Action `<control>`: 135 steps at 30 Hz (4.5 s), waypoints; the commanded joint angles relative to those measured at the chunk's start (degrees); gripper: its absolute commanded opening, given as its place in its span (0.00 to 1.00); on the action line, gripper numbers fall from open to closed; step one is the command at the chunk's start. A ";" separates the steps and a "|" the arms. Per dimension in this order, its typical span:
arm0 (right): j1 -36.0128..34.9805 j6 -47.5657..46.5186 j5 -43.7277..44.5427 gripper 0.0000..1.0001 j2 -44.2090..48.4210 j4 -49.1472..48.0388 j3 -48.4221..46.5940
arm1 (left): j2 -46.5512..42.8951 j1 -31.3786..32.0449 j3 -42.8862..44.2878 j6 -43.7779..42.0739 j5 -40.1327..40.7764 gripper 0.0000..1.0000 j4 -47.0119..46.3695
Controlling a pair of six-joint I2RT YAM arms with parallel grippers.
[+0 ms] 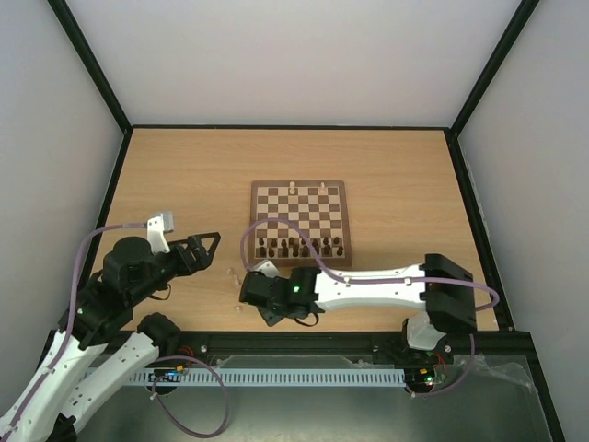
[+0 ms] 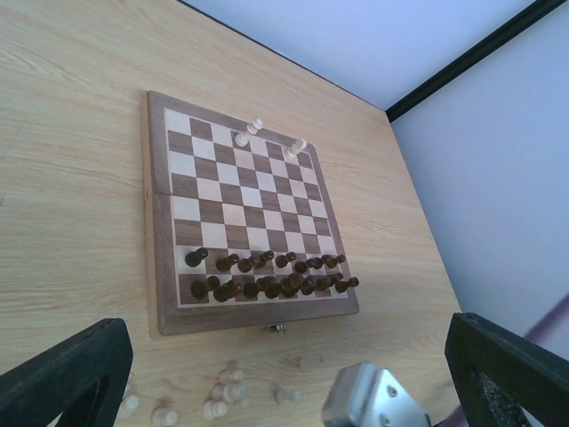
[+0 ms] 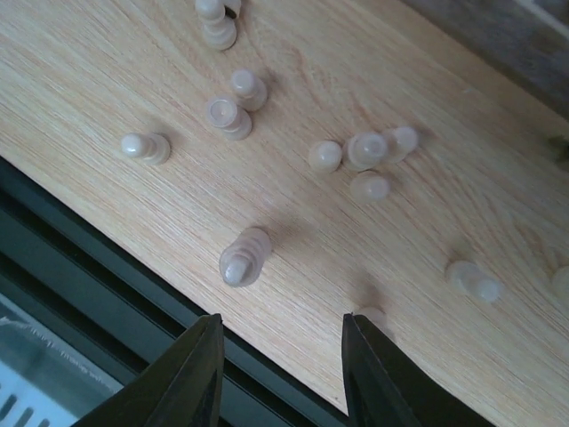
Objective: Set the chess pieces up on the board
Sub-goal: Pick up the chess piece at the center of the board, then place the chess piece on the chessboard.
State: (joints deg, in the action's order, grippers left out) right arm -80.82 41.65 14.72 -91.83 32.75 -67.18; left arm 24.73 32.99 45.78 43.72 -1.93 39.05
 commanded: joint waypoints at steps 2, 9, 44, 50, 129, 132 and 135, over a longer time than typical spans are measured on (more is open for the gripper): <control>-1.18 1.70 2.16 0.37 -4.91 3.66 -4.38 | -1.16 0.05 1.18 0.26 0.43 1.00 3.05; -1.27 1.10 0.73 0.40 -9.78 3.02 -6.96 | -1.78 0.05 1.79 -0.31 0.52 0.99 3.97; 4.45 -0.24 11.67 0.10 5.37 20.67 -14.00 | -1.76 0.03 -0.75 -0.79 0.41 0.99 1.87; 18.90 -8.19 13.07 0.11 7.63 22.57 -21.36 | -0.17 0.05 -3.17 -1.16 -0.80 0.99 -0.90; 47.42 -24.82 0.42 0.12 -46.55 21.84 -64.13 | 11.43 -0.08 -6.60 -4.35 -3.43 0.99 -10.04; 47.42 -24.72 0.40 0.15 -46.73 21.74 -64.22 | 11.48 -0.09 -6.67 -4.42 -3.42 1.00 -10.04; 47.42 -24.69 0.47 0.16 -46.77 21.91 -64.39 | 11.47 -0.04 -6.67 -4.43 -3.43 0.99 -10.00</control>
State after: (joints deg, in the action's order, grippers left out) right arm -33.19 16.93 14.48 -137.71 53.58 -129.71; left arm 36.14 32.99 39.35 40.03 -5.54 30.28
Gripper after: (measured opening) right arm 0.158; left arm 0.994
